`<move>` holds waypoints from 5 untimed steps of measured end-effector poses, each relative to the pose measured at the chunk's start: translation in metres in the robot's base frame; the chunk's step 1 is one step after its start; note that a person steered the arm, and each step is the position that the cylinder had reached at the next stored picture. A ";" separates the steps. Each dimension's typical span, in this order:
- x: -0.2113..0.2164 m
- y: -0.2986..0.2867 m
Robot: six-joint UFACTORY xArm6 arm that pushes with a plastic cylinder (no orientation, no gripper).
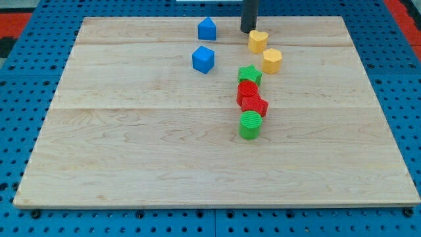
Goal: Move yellow heart closer to blue cube
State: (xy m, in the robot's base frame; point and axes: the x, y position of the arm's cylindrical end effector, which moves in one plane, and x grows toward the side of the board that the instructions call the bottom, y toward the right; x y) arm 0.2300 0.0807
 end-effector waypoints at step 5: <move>0.038 0.015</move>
State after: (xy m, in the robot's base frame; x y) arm 0.2682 0.0959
